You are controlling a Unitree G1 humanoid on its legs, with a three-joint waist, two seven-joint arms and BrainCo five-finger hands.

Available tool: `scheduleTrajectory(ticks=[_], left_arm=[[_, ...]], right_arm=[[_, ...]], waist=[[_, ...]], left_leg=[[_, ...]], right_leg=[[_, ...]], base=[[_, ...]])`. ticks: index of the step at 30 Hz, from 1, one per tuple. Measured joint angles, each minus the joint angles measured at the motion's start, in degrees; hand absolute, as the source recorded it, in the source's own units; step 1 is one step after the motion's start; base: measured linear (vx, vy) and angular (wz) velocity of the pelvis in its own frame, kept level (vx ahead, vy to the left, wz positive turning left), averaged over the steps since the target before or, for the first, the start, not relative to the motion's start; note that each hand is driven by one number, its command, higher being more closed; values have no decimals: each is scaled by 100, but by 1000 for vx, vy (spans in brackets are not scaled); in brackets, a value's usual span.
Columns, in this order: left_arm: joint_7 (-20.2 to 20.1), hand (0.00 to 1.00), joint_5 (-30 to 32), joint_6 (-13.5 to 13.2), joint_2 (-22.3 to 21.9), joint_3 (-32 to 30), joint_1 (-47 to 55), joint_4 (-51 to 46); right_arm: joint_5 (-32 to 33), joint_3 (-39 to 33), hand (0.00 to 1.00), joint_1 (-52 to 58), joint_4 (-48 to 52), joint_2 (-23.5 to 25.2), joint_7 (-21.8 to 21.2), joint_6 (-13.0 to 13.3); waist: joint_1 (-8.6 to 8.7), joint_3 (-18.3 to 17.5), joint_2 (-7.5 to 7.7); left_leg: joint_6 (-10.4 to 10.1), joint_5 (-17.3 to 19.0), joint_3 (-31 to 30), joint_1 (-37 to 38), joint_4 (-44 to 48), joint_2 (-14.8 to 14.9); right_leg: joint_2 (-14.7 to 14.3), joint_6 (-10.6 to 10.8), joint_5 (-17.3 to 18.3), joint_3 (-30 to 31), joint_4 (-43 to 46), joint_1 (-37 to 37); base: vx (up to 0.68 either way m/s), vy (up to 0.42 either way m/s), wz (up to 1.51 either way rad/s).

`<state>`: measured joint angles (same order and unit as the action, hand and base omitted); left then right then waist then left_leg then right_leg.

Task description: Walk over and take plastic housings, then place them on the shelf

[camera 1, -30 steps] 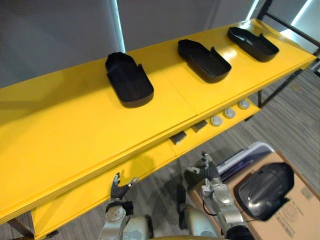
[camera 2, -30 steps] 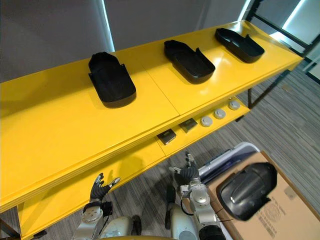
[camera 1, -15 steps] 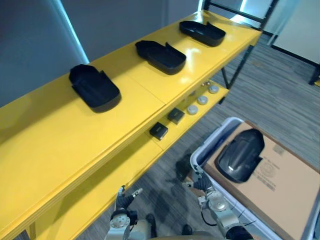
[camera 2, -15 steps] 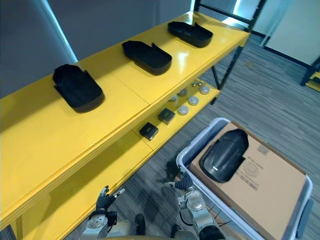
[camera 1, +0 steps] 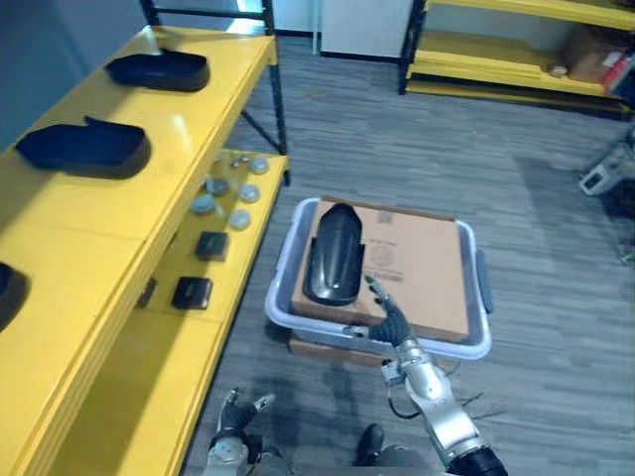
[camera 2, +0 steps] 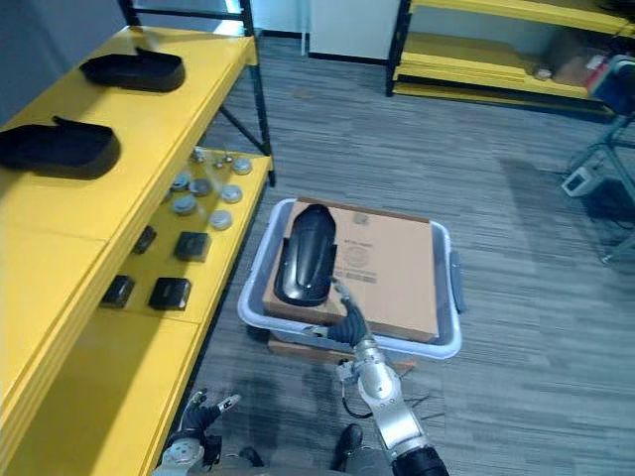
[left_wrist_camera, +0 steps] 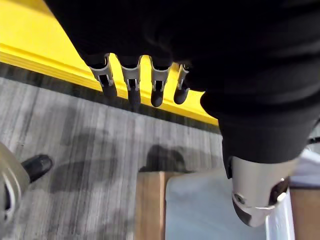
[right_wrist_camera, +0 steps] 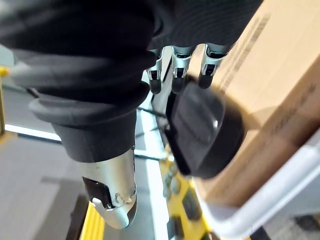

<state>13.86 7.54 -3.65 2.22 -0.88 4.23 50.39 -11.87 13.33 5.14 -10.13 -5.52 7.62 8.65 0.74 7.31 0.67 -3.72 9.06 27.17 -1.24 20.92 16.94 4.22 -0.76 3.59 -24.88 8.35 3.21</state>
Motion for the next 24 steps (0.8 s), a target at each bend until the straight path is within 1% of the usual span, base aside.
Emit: scheduleTrajectory(ticks=[1,2,3,4,5,6,7,8,10,13,14,17,20,23,24], left_arm=[[-1,0,-4,-4,-29,75,9,3],[-2,0,-5,-8,-61,77,17,3],[-3,0,-26,-12,-108,92,53,1],[-4,0,-38,-16,-106,105,61,-12],[2,0,-54,-28,-94,140,63,-40],[4,0,-88,-38,-96,143,74,-55],[2,0,-113,-38,-55,141,81,-35],[5,0,-194,-38,24,133,132,-38],[1,0,-240,-34,127,134,132,-35],[0,0,-244,-38,143,124,127,-47],[0,0,-248,-38,146,116,143,-46],[7,0,-249,-41,154,23,144,-51],[10,0,-250,-54,215,-8,230,-55],[11,0,-287,-62,201,-223,352,-75],[9,0,-287,-61,203,-286,384,-71]], right_arm=[[0,-45,0,-19,27,13,36,-1],[0,-69,0,-51,33,15,66,-1],[8,-198,0,-156,33,69,145,-3],[8,-241,0,-182,32,81,184,-3],[7,-421,0,-233,31,75,275,-5],[5,-557,0,-283,31,49,387,-11],[4,-608,0,-315,-4,64,446,-30],[7,-686,0,-316,-4,136,503,-47],[-2,-787,0,-338,8,164,506,-45],[-40,-900,0,-405,9,169,518,-65],[-85,-924,0,-443,9,169,530,-107],[-247,-954,0,-505,9,180,625,-181],[-479,-1004,0,-529,9,275,672,-263],[-704,-1092,0,-529,8,320,734,-324],[-811,-1129,0,-529,1,319,752,-385]], waist=[[-12,48,-22],[-21,92,-21],[-67,186,-87],[-77,201,-109],[-149,218,-171],[-163,232,-320],[-169,277,-346],[-170,256,-259],[-162,232,-181],[-172,220,-181],[-171,216,-182],[-181,192,-172],[-193,111,-89],[-198,87,-78],[-210,55,-85]], left_leg=[[28,115,-632,-211,435,-20],[-5,241,-1094,-285,562,-143],[-188,542,-2132,-427,626,-606],[-217,606,-2389,-489,614,-737],[-222,642,-2905,-668,470,-1053],[-124,424,-3108,-708,117,-1182],[57,415,-3050,-660,190,-1194],[60,422,-2948,-581,88,-1266],[91,403,-2893,-548,-28,-1374],[239,302,-2846,-449,-312,-1545],[281,262,-2840,-371,-424,-1608],[290,256,-2826,-254,-529,-1658],[313,240,-2827,-188,-690,-1725],[328,217,-2833,-128,-707,-1733],[330,211,-2845,-69,-709,-1750]], right_leg=[[2,-28,112,155,80,-27],[12,-61,179,233,133,-33],[28,-24,305,463,257,-32],[29,-13,314,505,276,-33],[38,41,350,600,353,-1],[-1,141,428,654,498,13],[20,198,486,761,604,-6],[100,272,465,835,646,2],[195,356,394,884,546,33],[285,487,191,916,133,-110],[298,534,108,922,-49,-218],[311,564,-64,936,-341,-419],[352,599,-125,934,-563,-518],[372,586,-270,930,-736,-647],[384,568,-297,916,-775,-733]], base=[[7,-21,-41],[15,38,-72],[20,75,-61],[44,107,-72],[77,112,-52],[99,133,-54],[140,143,-34],[125,107,-16],[166,114,-10],[156,101,-4],[141,85,1],[138,94,2],[111,49,5],[90,47,2],[86,44,5]])
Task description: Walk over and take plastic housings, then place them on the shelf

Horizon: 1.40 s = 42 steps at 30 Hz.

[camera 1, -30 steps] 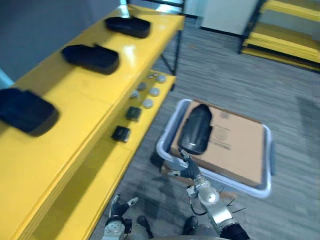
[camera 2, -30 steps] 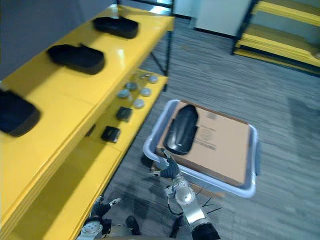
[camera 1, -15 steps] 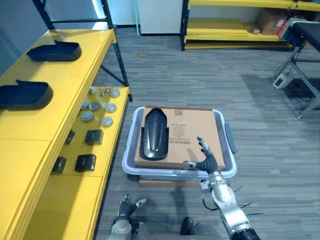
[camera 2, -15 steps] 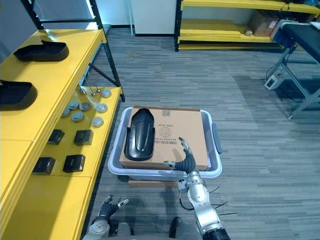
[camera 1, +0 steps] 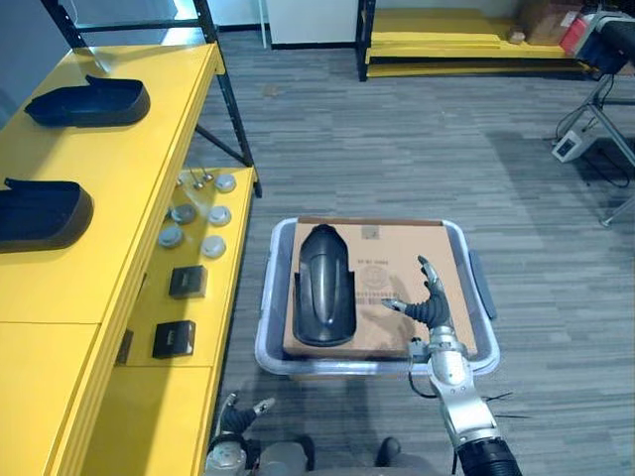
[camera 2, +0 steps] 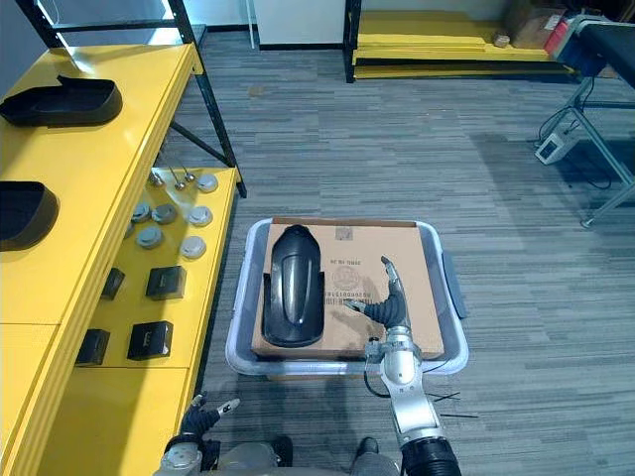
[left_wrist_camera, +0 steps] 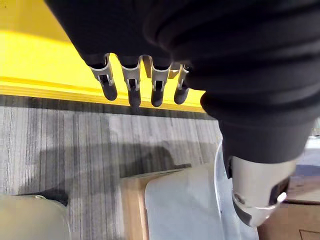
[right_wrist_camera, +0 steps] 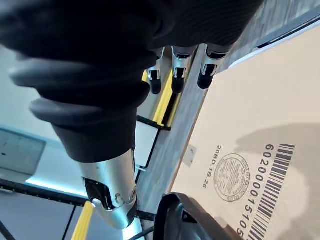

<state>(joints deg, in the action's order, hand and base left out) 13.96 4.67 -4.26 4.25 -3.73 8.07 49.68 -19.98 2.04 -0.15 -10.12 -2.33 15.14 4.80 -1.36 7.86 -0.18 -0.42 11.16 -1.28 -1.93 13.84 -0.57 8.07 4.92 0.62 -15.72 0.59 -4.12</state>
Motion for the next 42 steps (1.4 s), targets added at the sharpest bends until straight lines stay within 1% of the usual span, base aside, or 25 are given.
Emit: scheduleTrajectory(ticks=[3,4,5,6,7,8,9,10,11,13,14,16,18,20,21,22,24,25,26,27,28,29,37,38,42], left_arm=[[-1,0,-1,0,-7,-67,46,25],[-2,0,-1,1,-15,-91,46,39],[-4,0,-1,-2,-21,-95,42,39],[-11,0,-12,-24,-33,-179,0,27],[-10,0,-24,-69,-40,-266,-20,4],[2,0,-23,-115,-96,-268,85,-78],[-1,0,-23,-118,-107,-243,139,-86],[8,0,-55,-115,-74,-252,172,-118],[4,0,-55,-113,9,-253,160,-127],[5,0,-55,-94,50,-254,210,-97],[9,0,-56,-88,56,-263,231,-70],[19,0,-56,-89,56,-267,226,-74],[19,0,-56,-97,56,-266,207,-85],[26,0,-62,-100,57,-265,199,-87],[28,0,-64,-101,58,-265,194,-88],[38,0,-65,-102,59,-265,190,-89],[76,0,-71,-99,76,-261,190,-86],[94,0,-74,-98,76,-256,189,-87],[116,0,-94,-97,88,-241,187,-86],[121,0,-134,-94,103,-209,187,-79],[124,0,-138,-93,103,-185,185,-78],[131,0,-167,-94,104,-137,190,-76],[128,0,-174,-91,108,-134,198,-62],[125,0,-174,-91,111,-129,197,-63],[118,0,-174,-96,171,-68,185,-77]], right_arm=[[-167,-39,0,-6,-74,3,115,-130],[-233,-45,0,-40,-199,4,144,-147],[-322,-63,0,-133,-424,17,167,-230],[-367,-184,0,-228,-614,101,213,-349],[-382,-252,0,-291,-736,135,258,-394],[-432,-330,0,-414,-951,137,320,-455],[-452,-333,0,-476,-1041,113,356,-481],[-491,-336,0,-676,-1264,196,367,-537],[-492,-328,0,-858,-1425,252,366,-538],[-498,-324,0,-1165,-1803,372,365,-588],[-498,-331,0,-1226,-1883,392,370,-641],[-499,-331,0,-1371,-2077,405,370,-653],[-498,-331,0,-1489,-2287,410,375,-662],[-496,-381,0,-1618,-2545,406,397,-755],[-494,-416,0,-1644,-2623,409,401,-766],[-490,-444,0,-1690,-2752,424,438,-785],[-492,-513,0,-1817,-2932,442,610,-910],[-492,-578,0,-1835,-2931,460,621,-929],[-497,-628,0,-1879,-2923,464,742,-981],[-500,-662,0,-1889,-2919,471,808,-991],[-504,-668,0,-1892,-2915,472,850,-995],[-540,-681,0,-1886,-2912,469,884,-1010],[-669,-691,0,-1766,-2739,530,993,-1038],[-707,-692,0,-1749,-2680,530,993,-1039],[-769,-720,0,-1743,-2659,546,999,-1041]], waist=[[-9,-132,-1],[-25,-159,12],[-64,-168,25],[-103,-125,173],[-132,-66,302],[-109,-182,117],[-131,-213,38],[-192,-222,114],[-272,-180,164],[-317,-120,216],[-412,-114,213],[-478,-79,207],[-539,-47,241],[-552,32,220],[-555,62,224],[-558,113,237],[-562,233,238],[-565,245,258],[-567,272,293],[-563,283,290],[-558,300,265],[-562,339,242],[-561,341,249],[-560,340,253],[-546,381,323]], left_leg=[[-14,-23,-33,5,-1,-37],[-48,-91,-41,-1,8,-57],[-155,-207,-70,-79,153,-94],[-299,-438,-200,-437,813,-321],[-123,-251,-233,-560,709,-447],[-228,-1003,-437,-362,-535,-271],[-80,-895,-582,-307,-601,-194],[-54,-922,-628,-276,-763,-249],[-42,-929,-649,-326,-789,-263],[-32,-938,-746,-344,-787,-280],[-32,-938,-841,-335,-788,-282],[-42,-957,-965,-347,-805,-292],[-54,-1108,-1050,-346,-963,-326],[-26,-1271,-1223,-348,-1213,-353],[-19,-1282,-1276,-346,-1253,-358],[32,-1360,-1302,-332,-1344,-360],[14,-1549,-1430,-336,-1551,-368],[-20,-1587,-1439,-339,-1621,-380],[-23,-1710,-1468,-344,-1807,-428],[-29,-1794,-1511,-345,-1906,-447],[-30,-1829,-1533,-358,-1925,-446],[-46,-1859,-1573,-362,-1926,-437],[-54,-1883,-1575,-382,-1934,-428],[-28,-1903,-1571,-410,-1930,-431],[10,-1939,-1571,-419,-1926,-442]], right_leg=[[18,-3,-70,-45,-77,-62],[23,-3,-143,-89,-94,-75],[92,-52,-287,-177,-90,-81],[313,-69,-357,-222,-84,-140],[438,-53,-345,-237,-87,-232],[280,-43,-345,-373,-46,-263],[239,34,-281,-411,-20,-258],[306,123,-210,-458,-20,-264],[324,155,-187,-447,3,-241],[309,155,-187,-474,23,-261],[302,156,-186,-489,45,-264],[286,165,-176,-566,49,-277],[306,167,-129,-709,51,-277],[321,178,-48,-802,51,-254],[324,180,-19,-816,52,-255],[325,186,11,-856,51,-253],[333,191,62,-977,51,-219],[357,215,107,-990,61,-191],[419,249,279,-1022,81,-130],[446,301,365,-1042,90,-107],[448,294,389,-1063,121,-79],[442,276,418,-1082,175,-64],[413,279,421,-1068,123,-52],[413,316,396,-1069,122,-55],[414,338,375,-1053,96,-60]], base=[[61,18,7],[63,26,14],[52,60,30],[26,74,43],[1,44,59],[-9,33,42],[26,63,38],[58,88,23],[44,59,27],[-21,-1,28],[-43,-14,27],[-66,-36,26],[-76,-51,27],[-89,-41,32],[-84,-21,26],[-90,-19,26],[-134,-22,23],[-148,-15,18],[-120,-11,20],[-144,-12,21],[-117,-1,19],[-116,10,14],[-33,5,2],[87,-7,3],[71,-12,1]])
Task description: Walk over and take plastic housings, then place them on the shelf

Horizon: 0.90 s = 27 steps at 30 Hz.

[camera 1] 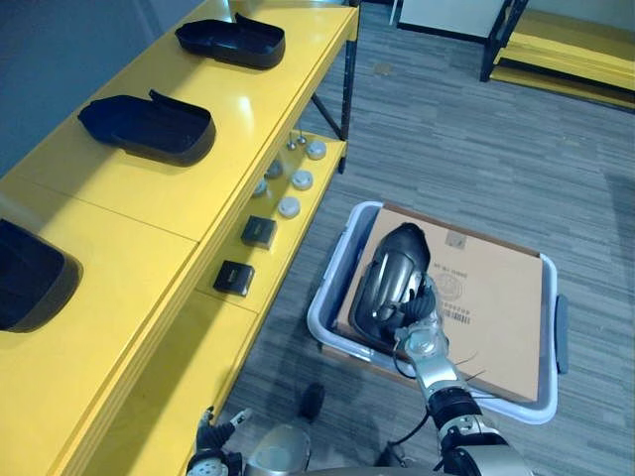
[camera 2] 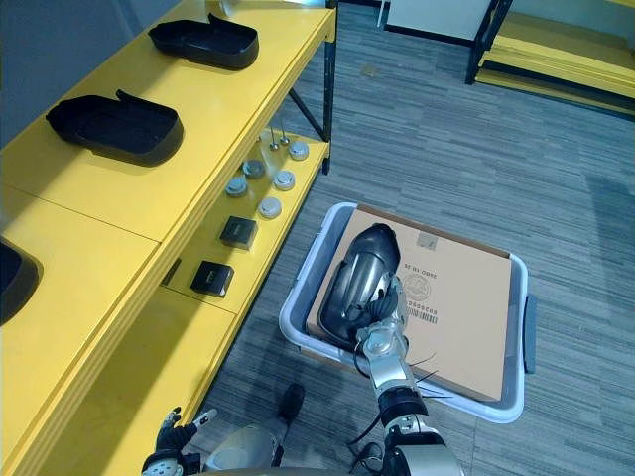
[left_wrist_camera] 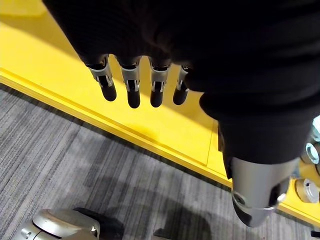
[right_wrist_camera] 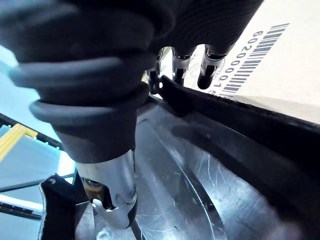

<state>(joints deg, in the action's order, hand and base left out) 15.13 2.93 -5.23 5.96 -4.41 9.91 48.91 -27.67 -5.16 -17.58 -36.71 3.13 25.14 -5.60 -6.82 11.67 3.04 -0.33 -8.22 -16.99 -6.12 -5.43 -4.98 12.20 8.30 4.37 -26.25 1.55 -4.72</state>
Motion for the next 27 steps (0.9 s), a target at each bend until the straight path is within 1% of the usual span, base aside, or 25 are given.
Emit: scheduleTrajectory(ticks=[7,10,12,14,18,25,27], left_arm=[[1,0,1,-2,3,2,3,1],[1,0,1,-2,4,4,10,4],[0,0,1,0,10,4,26,16],[1,0,2,0,10,11,25,17],[-1,0,1,1,21,30,25,19],[-7,0,0,0,26,37,24,24],[-10,0,0,-3,29,39,21,22]], right_arm=[[-172,-89,0,279,810,38,276,-28],[-173,-87,0,463,1148,35,366,38],[-173,-64,0,503,1171,37,371,45],[-173,-59,0,640,1294,38,363,46],[-200,-58,0,826,1324,34,318,46],[-221,-69,0,870,1230,22,217,13],[-216,-116,0,760,948,-18,218,0]], waist=[[32,3,5],[47,4,3],[131,6,0],[134,9,-5],[138,8,-5],[140,8,-3],[134,7,-3]], left_leg=[[-3,4,54,13,0,0],[-10,10,89,35,-2,13],[-34,28,133,48,-5,25],[-41,40,151,50,-7,29],[-40,39,175,52,-8,29],[-5,15,152,26,-3,2],[-4,14,114,-16,-1,-11]], right_leg=[[6,-10,-20,102,-27,-5],[4,-9,-21,138,-18,-5],[1,1,-25,179,-8,2],[-2,-4,-22,212,-15,8],[-3,-16,-17,262,-26,18],[-5,43,-60,246,-100,10],[-5,45,-62,185,-121,17]], base=[[-10,6,-3],[-73,21,-7],[-76,26,-7],[-57,24,-6],[-32,21,-4],[4,0,1],[40,-2,11]])
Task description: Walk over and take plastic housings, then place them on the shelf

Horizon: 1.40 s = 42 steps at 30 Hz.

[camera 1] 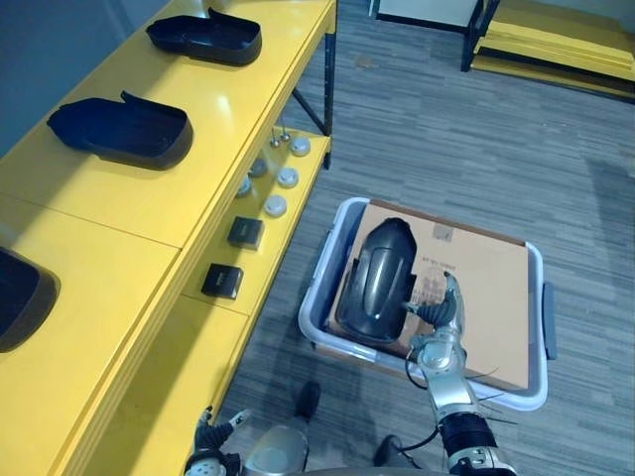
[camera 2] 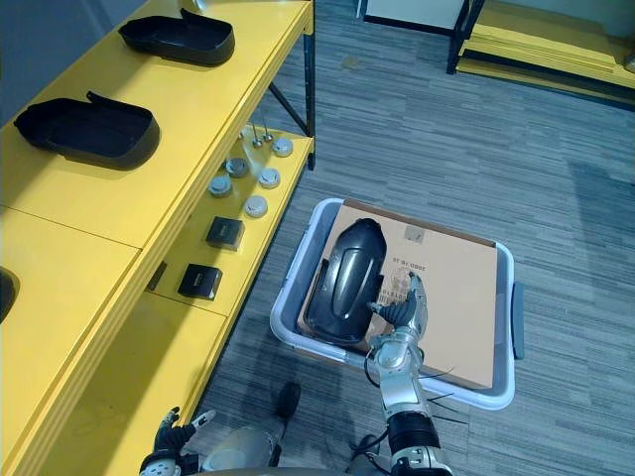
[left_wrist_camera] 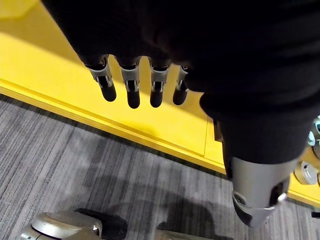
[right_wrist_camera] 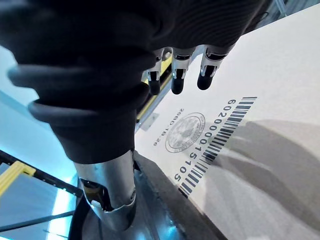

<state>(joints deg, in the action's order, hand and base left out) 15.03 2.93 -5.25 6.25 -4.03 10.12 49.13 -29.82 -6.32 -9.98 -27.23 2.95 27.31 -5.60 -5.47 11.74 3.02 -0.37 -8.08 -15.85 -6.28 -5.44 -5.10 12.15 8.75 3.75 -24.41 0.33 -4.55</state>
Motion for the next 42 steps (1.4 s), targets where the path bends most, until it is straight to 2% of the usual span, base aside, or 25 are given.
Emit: scheduleTrajectory(ticks=[7,8,12,16,27,32,34,39,42], left_arm=[[3,0,-6,-12,-2,-1,-22,-16],[4,0,-7,-13,-2,-1,-46,-22],[12,0,-17,-3,19,-3,-134,-15],[14,0,-122,7,43,3,-239,2],[6,0,-245,8,88,9,-292,67],[-3,0,-244,8,89,7,-295,85],[-5,0,-243,10,89,7,-295,86],[-4,0,-237,35,85,11,-288,38],[4,0,-236,56,103,148,-226,-394]], right_arm=[[226,-203,0,-794,-925,-10,10,-167],[242,-238,100,-928,-1049,-2,54,-208],[271,-450,100,-1425,-1474,-13,139,-241],[431,-485,100,-1638,-1480,-151,76,-348],[801,-380,100,-1751,-1864,-112,-370,-252],[800,-338,100,-1712,-1848,-110,-402,-211],[799,-314,100,-1644,-1713,-102,-404,-213],[747,-227,100,-1137,-499,-103,-384,-207],[657,-242,100,-841,53,-137,-320,-188]], waist=[[-66,72,2],[-131,123,17],[-167,275,52],[-177,304,90],[-158,354,168],[-156,354,169],[-152,354,168],[-129,353,170],[-108,350,174]], left_leg=[[8,-11,-120,-165,3,-15],[8,-10,-116,-167,3,-13],[6,-10,-118,-213,2,1],[4,-9,-126,-244,1,2],[3,-6,-57,-65,0,16],[-24,13,-35,-12,-8,24],[-27,16,-32,3,-12,26],[-27,16,-43,3,-8,24],[5,-9,-68,11,-4,14]], right_leg=[[-5,-1,-1,-128,-2,102],[-4,-1,-1,-125,4,108],[-5,-4,1,-146,63,176],[-5,-18,9,-178,79,196],[-5,-56,14,-60,97,72],[-6,-56,13,-38,100,26],[-7,-56,13,-36,100,12],[-7,-55,12,-36,98,8],[-6,-43,5,-60,68,-23]], base=[[16,-2,8],[0,0,0],[-29,14,0],[-28,17,3],[-2,4,-3],[-51,14,-2],[-51,15,0],[-24,10,0],[-2,4,3]])
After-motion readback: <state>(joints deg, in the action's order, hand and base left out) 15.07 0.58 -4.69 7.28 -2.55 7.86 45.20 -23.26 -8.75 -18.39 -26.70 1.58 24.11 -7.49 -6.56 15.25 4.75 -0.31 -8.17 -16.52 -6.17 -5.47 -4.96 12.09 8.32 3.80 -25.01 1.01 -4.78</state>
